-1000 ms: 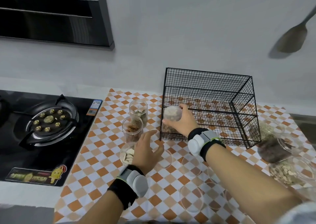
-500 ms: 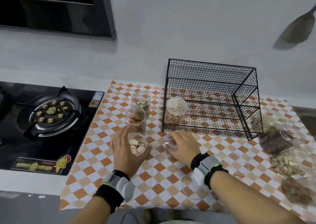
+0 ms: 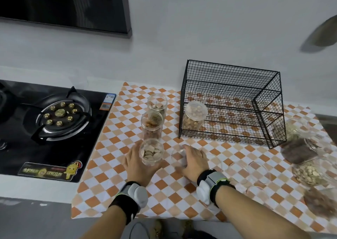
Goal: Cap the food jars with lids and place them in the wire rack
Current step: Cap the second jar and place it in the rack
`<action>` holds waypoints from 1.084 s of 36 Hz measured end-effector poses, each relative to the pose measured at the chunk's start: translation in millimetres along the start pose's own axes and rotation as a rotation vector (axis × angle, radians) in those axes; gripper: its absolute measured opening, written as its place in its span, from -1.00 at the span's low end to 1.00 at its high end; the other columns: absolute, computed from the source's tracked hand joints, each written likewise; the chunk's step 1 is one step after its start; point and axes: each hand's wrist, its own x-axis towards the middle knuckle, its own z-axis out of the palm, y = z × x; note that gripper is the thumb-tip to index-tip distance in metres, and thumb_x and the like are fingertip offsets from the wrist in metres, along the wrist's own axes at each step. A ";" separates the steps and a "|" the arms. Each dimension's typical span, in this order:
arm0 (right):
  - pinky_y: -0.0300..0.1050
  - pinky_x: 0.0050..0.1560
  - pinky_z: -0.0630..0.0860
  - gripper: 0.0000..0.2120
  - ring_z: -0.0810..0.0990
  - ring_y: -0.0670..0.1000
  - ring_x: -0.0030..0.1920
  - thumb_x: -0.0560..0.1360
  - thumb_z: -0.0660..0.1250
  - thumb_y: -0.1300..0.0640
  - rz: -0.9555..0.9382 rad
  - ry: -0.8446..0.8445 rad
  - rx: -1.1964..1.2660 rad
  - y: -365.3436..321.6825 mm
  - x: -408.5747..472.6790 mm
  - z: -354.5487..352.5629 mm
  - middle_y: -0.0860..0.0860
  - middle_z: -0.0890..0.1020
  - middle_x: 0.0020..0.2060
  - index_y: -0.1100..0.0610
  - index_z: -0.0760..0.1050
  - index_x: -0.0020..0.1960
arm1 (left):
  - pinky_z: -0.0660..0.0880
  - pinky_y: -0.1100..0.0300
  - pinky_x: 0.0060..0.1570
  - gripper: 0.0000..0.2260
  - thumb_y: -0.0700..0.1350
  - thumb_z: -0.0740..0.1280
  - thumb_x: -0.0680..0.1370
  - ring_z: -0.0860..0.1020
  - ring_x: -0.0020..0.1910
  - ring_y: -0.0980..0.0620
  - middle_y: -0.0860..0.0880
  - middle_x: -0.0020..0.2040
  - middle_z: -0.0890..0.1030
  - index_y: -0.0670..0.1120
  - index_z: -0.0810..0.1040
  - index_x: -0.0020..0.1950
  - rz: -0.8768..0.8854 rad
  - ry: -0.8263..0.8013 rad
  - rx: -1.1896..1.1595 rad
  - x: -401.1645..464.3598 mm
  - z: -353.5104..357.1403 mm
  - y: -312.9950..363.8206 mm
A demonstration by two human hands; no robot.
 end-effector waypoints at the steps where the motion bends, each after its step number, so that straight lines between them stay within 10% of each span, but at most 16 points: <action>1: 0.09 0.50 0.13 -0.18 0.38 0.14 0.44 0.42 0.41 -0.29 0.012 -0.003 0.011 -0.5 -0.4 0.5 0.01 0.44 0.43 -0.04 0.17 0.55 | 0.15 -0.17 0.47 -0.01 0.47 0.42 0.13 0.27 0.47 -0.09 -0.01 0.41 0.42 0.07 0.30 0.47 0.010 -0.012 0.001 2.0 0.9 -1.9; 20: -0.03 0.39 0.38 -0.04 0.37 -0.02 0.38 0.31 0.41 -0.35 -0.011 0.131 0.328 -4.3 -43.7 -32.4 -0.08 0.38 0.43 -0.10 0.12 0.59 | 0.35 -0.12 0.32 -0.21 0.36 0.49 0.22 0.45 0.26 0.00 0.11 0.21 0.51 0.11 0.39 0.36 0.303 -0.127 -0.076 -2.1 3.1 6.5; 39: -0.10 0.36 0.42 -0.04 0.35 -0.19 0.38 0.35 0.57 0.07 -0.117 0.238 0.562 62.9 -93.3 -108.4 -0.24 0.29 0.41 -0.42 0.05 0.47 | 0.48 0.20 0.05 -0.14 0.30 0.54 0.20 0.44 0.11 0.18 0.09 0.23 0.39 0.16 0.34 0.44 0.456 -0.300 -0.036 -25.3 56.1 95.6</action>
